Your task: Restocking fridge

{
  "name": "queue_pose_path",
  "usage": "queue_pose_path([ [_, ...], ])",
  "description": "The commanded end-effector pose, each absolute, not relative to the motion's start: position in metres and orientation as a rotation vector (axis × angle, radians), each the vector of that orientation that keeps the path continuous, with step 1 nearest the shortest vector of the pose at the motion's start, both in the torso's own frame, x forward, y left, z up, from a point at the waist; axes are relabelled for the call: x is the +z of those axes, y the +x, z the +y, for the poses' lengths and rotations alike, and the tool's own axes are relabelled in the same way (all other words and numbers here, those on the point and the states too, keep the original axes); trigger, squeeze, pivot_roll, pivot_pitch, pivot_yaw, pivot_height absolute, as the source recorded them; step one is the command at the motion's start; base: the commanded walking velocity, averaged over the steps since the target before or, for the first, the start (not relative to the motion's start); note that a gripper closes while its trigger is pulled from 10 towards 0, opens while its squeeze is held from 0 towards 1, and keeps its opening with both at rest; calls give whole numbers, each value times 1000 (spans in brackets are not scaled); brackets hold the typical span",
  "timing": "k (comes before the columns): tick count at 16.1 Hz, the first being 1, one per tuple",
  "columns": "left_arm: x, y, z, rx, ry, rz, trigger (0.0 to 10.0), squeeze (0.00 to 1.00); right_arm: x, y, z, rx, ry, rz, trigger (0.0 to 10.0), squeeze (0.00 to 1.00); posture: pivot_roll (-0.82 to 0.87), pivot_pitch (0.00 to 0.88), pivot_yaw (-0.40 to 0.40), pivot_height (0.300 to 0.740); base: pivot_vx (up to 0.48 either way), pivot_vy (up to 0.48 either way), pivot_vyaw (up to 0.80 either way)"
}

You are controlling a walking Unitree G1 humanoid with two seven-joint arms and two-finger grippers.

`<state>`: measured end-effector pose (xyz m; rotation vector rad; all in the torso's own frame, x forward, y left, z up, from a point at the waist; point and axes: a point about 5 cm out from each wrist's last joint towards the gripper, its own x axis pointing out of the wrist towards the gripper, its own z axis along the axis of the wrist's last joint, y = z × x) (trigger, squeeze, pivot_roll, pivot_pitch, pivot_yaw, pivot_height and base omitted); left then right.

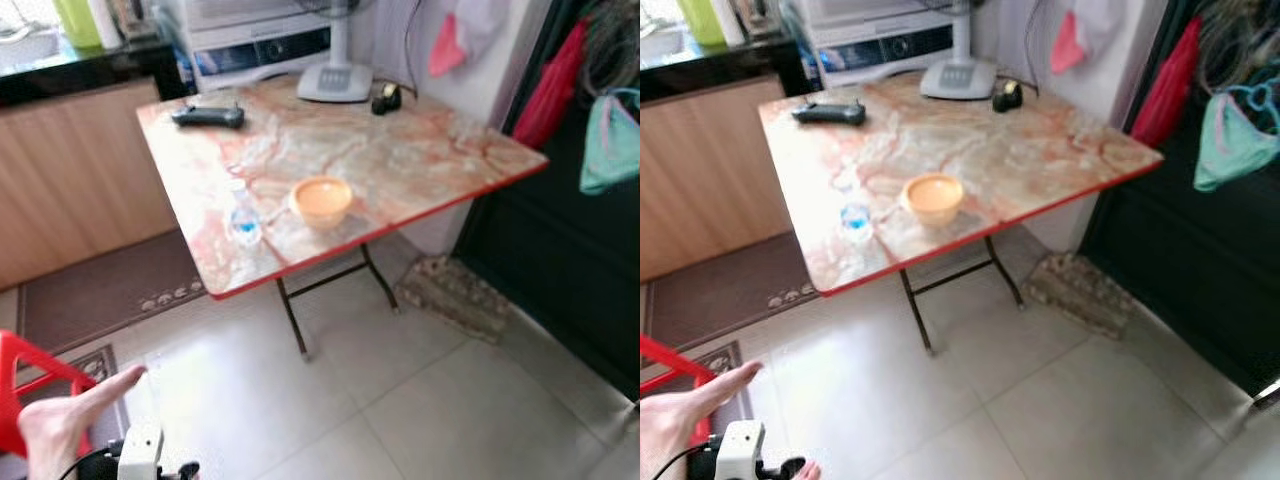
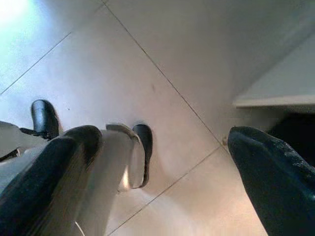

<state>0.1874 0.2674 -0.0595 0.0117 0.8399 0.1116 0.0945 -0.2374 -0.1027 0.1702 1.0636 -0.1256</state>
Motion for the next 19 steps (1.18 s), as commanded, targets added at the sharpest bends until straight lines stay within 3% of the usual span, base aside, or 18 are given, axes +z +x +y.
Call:
queue_pose_path([
  [1, -56, 188, 271, 137, 30, 780, 10000, 0, -103, 95, -238, -134, 171, 1063, 10000, 0, 10, 25, 15, 740, 0, 0, 0],
  [8, -45, 182, 275, 215, 157, 539, 10000, 0, -106, 77, -241, -155, 170, 1097, 10000, 0, 22, 37, 28, 740, 0, 0, 0],
  [9, -32, 189, 268, 178, 232, 388, 10000, 0, -106, 74, -242, -156, 171, 1100, 10000, 0, 22, 43, 29, 740, 0, 0, 0],
  [10, 6, 216, 239, 118, 267, 109, 10000, 0, -106, 72, -242, -158, 172, 1103, 10000, 0, 22, 48, 29, 740, 0, 0, 0],
  [13, 64, 236, 214, 80, 303, -175, 10000, 0, -107, 66, -243, -159, 173, 1113, 10000, 0, 18, 67, 24, 740, 0, 0, 0],
  [16, 95, 246, 198, 18, 283, -252, 10000, 0, -107, 61, -243, -158, 171, 1123, 10000, 0, 20, 78, 22, 740, 0, 0, 0],
  [19, 113, 247, 182, -12, 162, -216, 10000, 0, -107, 58, -244, -154, 169, 1130, 10000, 0, 37, 94, 14, 740, 0, 0, 0],
])
